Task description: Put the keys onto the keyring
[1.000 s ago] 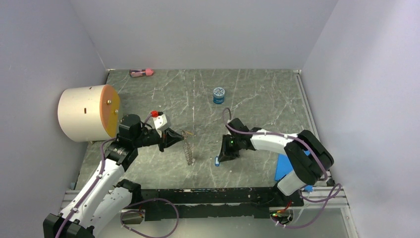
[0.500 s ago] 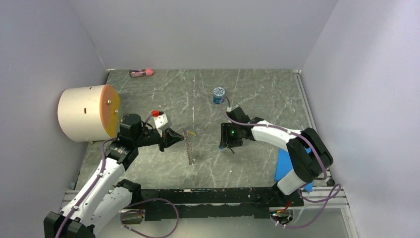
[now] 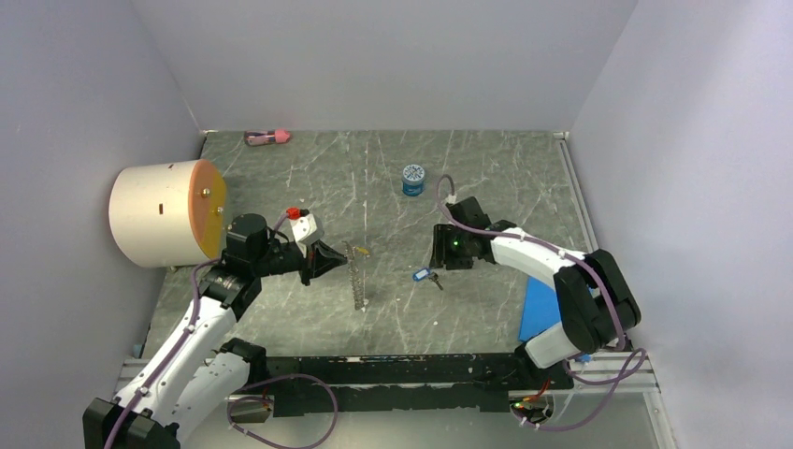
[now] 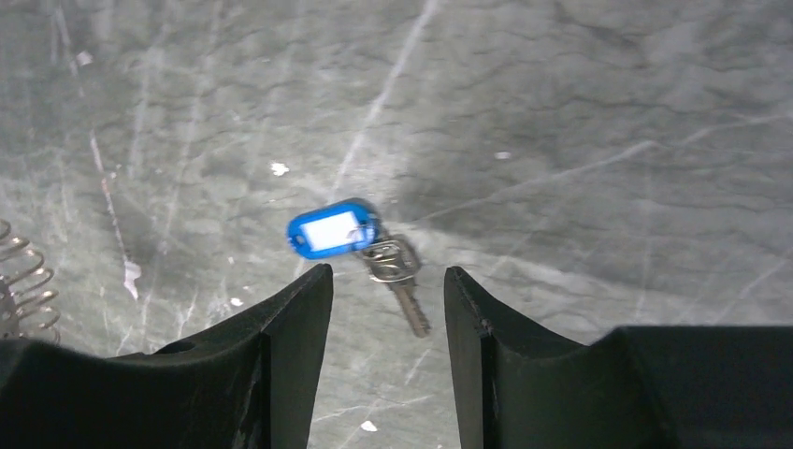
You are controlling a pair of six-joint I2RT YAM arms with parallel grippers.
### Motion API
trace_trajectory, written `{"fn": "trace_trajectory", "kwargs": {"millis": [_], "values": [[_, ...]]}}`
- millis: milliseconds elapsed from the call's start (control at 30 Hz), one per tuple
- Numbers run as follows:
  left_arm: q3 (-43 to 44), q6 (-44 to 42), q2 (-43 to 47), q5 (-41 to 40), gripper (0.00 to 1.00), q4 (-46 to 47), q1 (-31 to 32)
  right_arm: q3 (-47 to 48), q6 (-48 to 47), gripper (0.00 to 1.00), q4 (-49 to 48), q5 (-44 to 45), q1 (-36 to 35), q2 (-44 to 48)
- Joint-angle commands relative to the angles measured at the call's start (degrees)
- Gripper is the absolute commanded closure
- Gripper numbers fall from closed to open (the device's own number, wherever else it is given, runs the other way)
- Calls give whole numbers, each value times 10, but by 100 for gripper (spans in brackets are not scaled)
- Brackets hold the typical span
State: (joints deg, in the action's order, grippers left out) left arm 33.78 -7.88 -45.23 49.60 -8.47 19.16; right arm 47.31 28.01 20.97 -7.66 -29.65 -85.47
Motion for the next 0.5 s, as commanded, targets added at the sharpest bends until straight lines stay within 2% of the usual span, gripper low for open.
{"fn": "trace_trajectory", "kwargs": {"millis": [0, 233, 467], "values": [[27, -7, 1, 13, 97, 21, -3, -21, -8, 48, -33, -50, 24, -10], [27, -9, 3, 10, 97, 19, -4, -81, 30, 43, -94, -175, 15, -7], [28, -9, 1, 13, 97, 20, -6, -90, 77, 41, -108, -207, -55, 21]]}}
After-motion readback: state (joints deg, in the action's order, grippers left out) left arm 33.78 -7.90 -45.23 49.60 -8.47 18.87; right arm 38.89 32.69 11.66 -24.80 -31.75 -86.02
